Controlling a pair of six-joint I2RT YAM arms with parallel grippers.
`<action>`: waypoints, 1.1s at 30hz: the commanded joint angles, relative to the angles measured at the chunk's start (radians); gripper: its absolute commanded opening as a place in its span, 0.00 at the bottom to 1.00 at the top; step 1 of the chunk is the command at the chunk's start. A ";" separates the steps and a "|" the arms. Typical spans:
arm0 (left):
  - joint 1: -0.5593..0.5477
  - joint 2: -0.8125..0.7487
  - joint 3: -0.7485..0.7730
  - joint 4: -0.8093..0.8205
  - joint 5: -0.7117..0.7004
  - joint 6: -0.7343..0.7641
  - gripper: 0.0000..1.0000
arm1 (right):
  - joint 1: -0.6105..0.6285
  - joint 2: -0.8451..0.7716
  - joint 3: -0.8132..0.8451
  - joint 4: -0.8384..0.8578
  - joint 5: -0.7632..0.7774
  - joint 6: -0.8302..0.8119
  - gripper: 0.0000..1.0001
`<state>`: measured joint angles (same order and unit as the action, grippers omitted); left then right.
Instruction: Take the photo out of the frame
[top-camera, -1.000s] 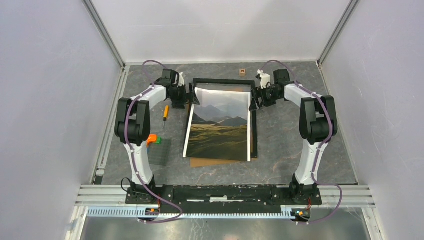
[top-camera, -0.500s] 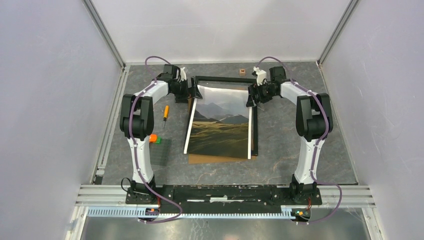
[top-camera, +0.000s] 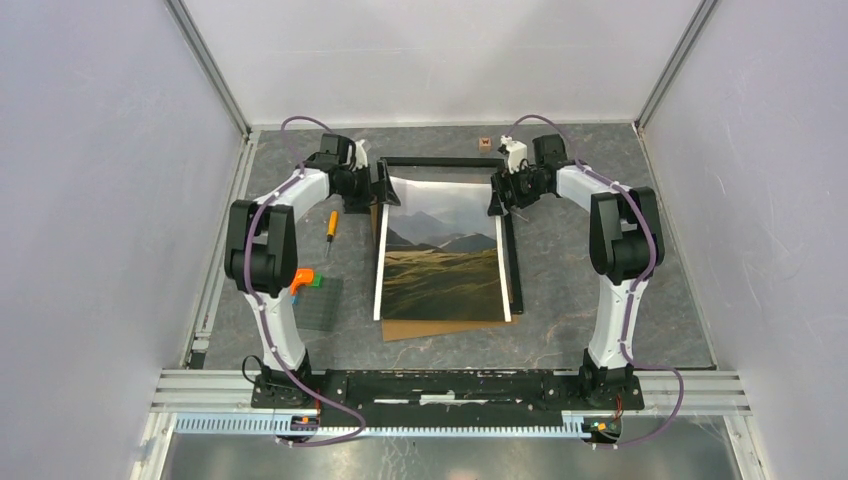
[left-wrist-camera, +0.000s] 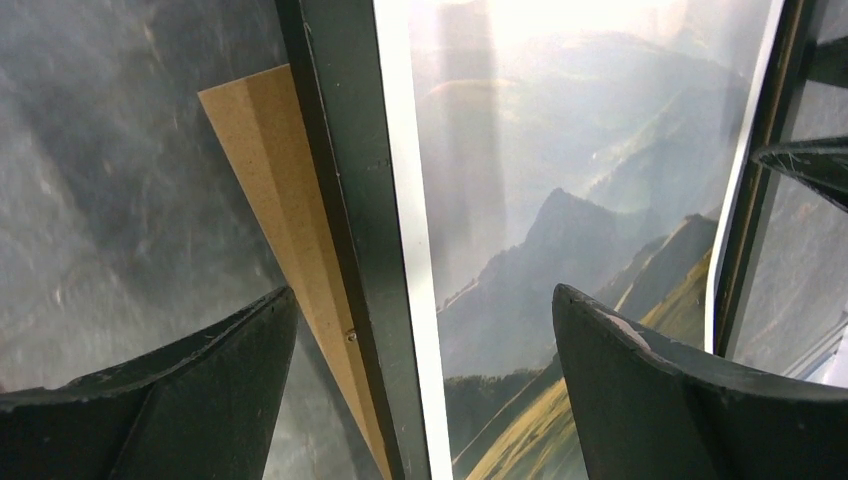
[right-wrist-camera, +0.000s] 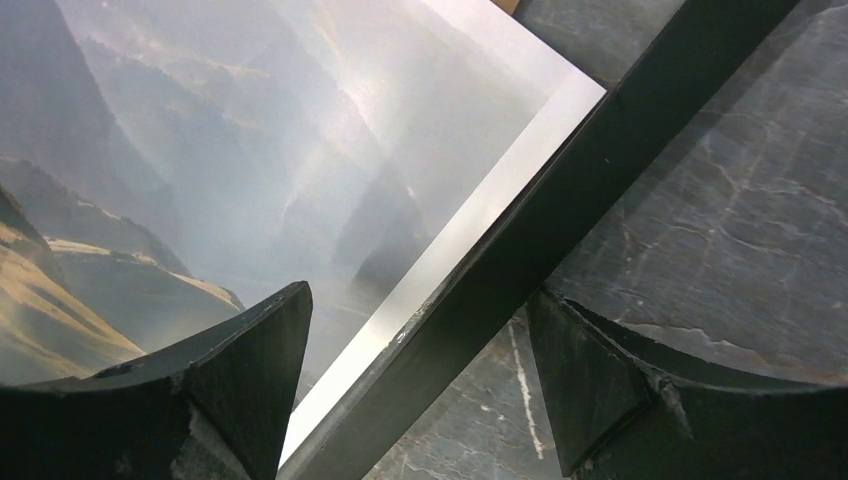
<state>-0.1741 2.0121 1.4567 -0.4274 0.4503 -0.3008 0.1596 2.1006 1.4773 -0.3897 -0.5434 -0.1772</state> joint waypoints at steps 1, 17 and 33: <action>-0.032 -0.141 -0.072 0.026 0.078 -0.011 1.00 | 0.049 -0.034 -0.047 0.004 -0.126 0.042 0.84; 0.048 -0.177 -0.196 0.004 -0.074 -0.020 0.98 | 0.041 -0.075 -0.133 0.035 -0.041 0.060 0.84; -0.039 0.096 0.086 0.083 0.137 0.016 1.00 | 0.038 -0.113 -0.186 0.008 -0.039 0.038 0.82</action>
<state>-0.1612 2.0602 1.4452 -0.3901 0.4892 -0.3218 0.1844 2.0171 1.3308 -0.3069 -0.5724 -0.1360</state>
